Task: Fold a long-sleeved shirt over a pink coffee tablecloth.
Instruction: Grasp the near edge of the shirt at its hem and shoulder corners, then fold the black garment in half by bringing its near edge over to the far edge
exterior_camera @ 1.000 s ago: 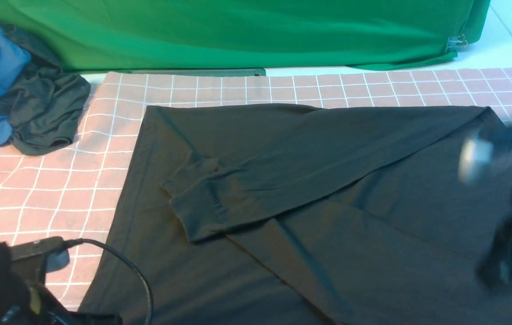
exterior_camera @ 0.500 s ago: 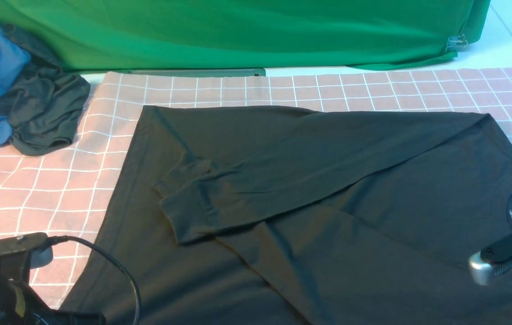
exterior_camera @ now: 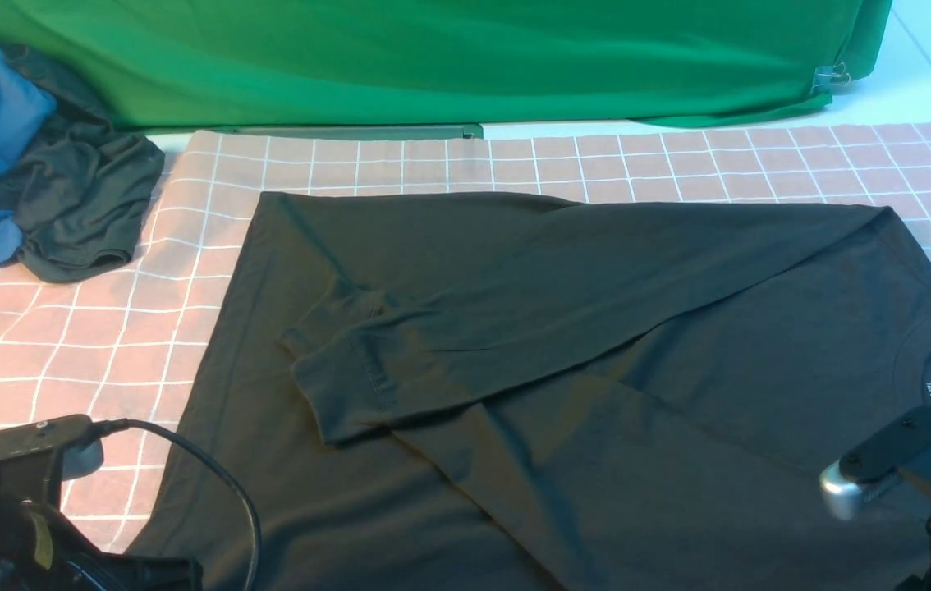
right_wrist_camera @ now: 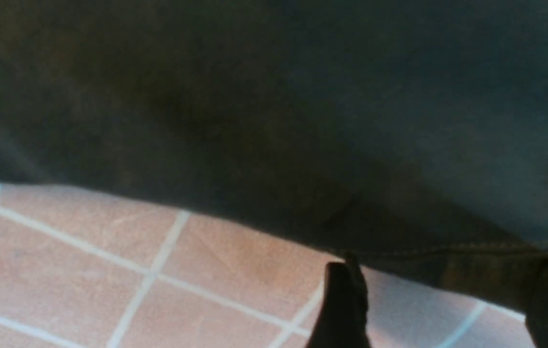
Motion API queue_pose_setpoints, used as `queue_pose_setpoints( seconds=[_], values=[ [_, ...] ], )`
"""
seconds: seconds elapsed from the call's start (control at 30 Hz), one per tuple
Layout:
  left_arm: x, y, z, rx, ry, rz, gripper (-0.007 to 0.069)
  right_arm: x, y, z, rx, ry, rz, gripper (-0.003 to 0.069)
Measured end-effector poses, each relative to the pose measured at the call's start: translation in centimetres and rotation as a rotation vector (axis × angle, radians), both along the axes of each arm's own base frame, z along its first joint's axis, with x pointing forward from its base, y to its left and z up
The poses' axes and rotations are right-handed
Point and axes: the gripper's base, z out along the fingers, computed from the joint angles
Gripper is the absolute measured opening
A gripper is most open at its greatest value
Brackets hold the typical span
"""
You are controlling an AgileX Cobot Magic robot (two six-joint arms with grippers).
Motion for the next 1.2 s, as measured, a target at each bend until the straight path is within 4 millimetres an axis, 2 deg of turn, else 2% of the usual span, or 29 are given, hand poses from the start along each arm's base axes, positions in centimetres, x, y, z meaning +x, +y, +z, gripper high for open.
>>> queue_pose_setpoints(
  seconds=[0.13,0.27,0.3,0.4,0.47,0.53,0.63,0.9,1.1,1.2],
  values=[
    [0.0,0.0,0.0,-0.005,-0.004,0.001,0.0034,0.3,0.1,-0.8,-0.007,0.018,0.012,0.0505],
    [0.1,-0.1,0.0,-0.008,-0.01,0.001,0.0034,0.6,0.0,-1.1,-0.024,0.026,0.013,0.0401],
    [0.1,-0.1,0.0,-0.008,-0.011,0.001,0.0034,0.6,0.0,-1.2,-0.025,0.027,0.014,0.0395],
    [0.3,-0.3,0.1,-0.03,-0.032,0.005,0.0034,0.8,0.0,-1.1,-0.029,0.021,0.005,0.0245],
    [0.5,-0.6,0.3,-0.065,-0.041,0.019,0.0034,1.0,0.0,-1.0,-0.034,0.016,0.005,0.0111],
    [0.7,-0.9,0.9,-0.1,-0.052,0.033,0.0034,1.4,0.1,-0.8,-0.038,0.019,0.006,0.0061],
    [1.3,-1.3,1.9,-0.133,-0.081,0.041,0.0034,1.9,0.2,-0.3,-0.041,0.022,0.007,0.0055],
    [3.1,-1.9,6.0,-0.18,-0.203,0.062,0.0034,3.2,0.5,3.4,-0.019,-0.078,0.028,0.0049],
    [5.0,-2.5,8.2,-0.198,-0.264,0.081,0.0034,5.8,1.2,6.3,0.007,-0.183,0.024,0.0049],
    [7.5,-2.7,8.7,-0.192,-0.281,0.106,0.0034,7.9,1.7,7.6,0.019,-0.232,0.027,0.0049]
  ],
)
